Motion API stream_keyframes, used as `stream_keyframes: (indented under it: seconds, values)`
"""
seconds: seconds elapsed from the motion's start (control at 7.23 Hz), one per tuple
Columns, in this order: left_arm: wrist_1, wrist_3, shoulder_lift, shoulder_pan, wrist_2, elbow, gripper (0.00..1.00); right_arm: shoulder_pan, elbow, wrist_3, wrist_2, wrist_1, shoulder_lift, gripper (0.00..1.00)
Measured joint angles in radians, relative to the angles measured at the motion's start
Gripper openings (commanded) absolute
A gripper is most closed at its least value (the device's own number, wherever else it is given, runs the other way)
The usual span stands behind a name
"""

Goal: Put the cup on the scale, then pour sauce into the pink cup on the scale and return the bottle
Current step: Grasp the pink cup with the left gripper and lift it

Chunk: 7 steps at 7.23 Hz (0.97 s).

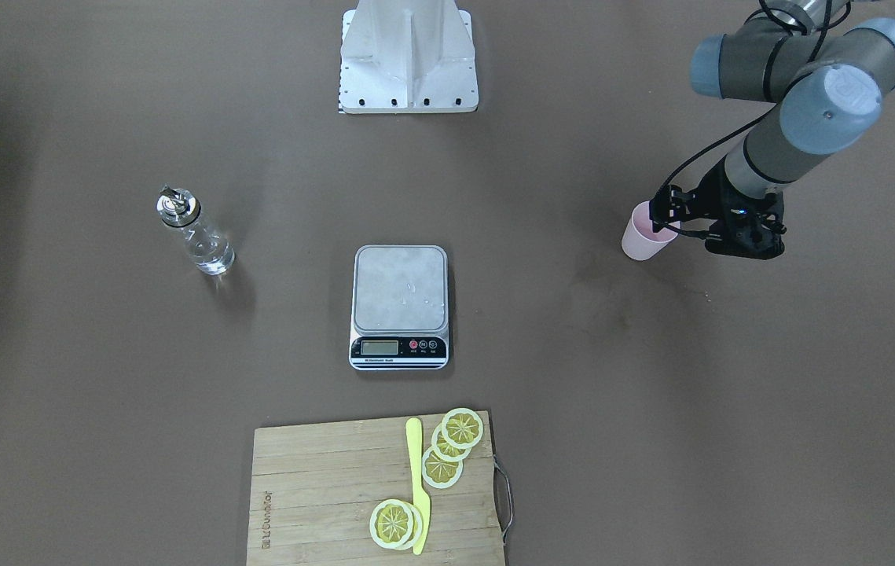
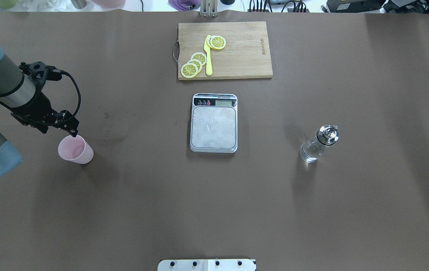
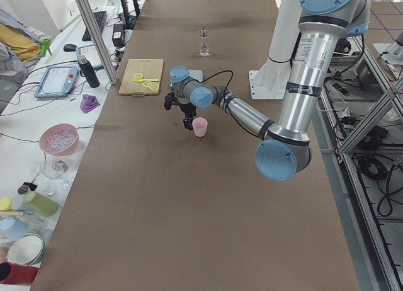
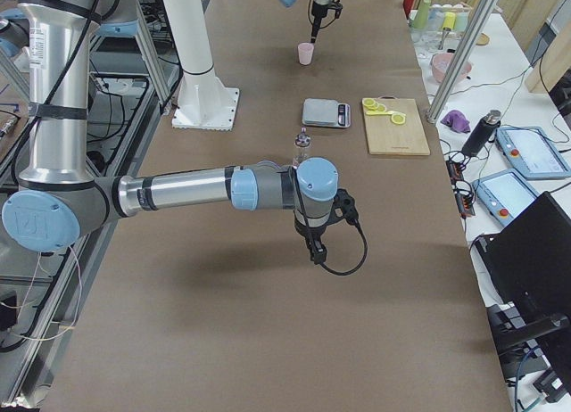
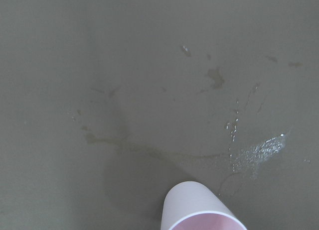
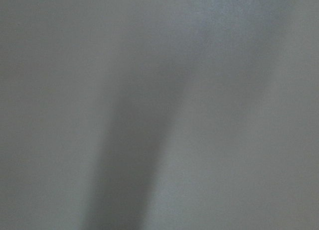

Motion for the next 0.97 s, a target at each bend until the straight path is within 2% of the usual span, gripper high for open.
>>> stream_keyframes:
  seconds: [0.28,0.42,0.55,0.83,0.97]
  values:
    - [-0.005,-0.001,0.001,0.008,-0.001,0.03,0.81,-0.004,0.0,0.0,0.002,0.0,0.0,1.0]
    - [-0.006,-0.001,0.001,0.011,-0.001,0.039,0.68,-0.007,0.0,0.0,0.004,0.0,0.0,1.0]
    - [-0.007,-0.001,0.001,0.017,-0.001,0.043,0.4,-0.01,-0.001,0.0,0.007,0.0,0.0,1.0]
    - [-0.007,0.0,0.0,0.038,-0.001,0.044,0.0,-0.014,-0.001,0.0,0.009,-0.001,0.0,1.0]
    - [-0.007,0.004,0.0,0.046,-0.001,0.045,0.0,-0.016,0.0,0.0,0.009,0.0,0.0,1.0]
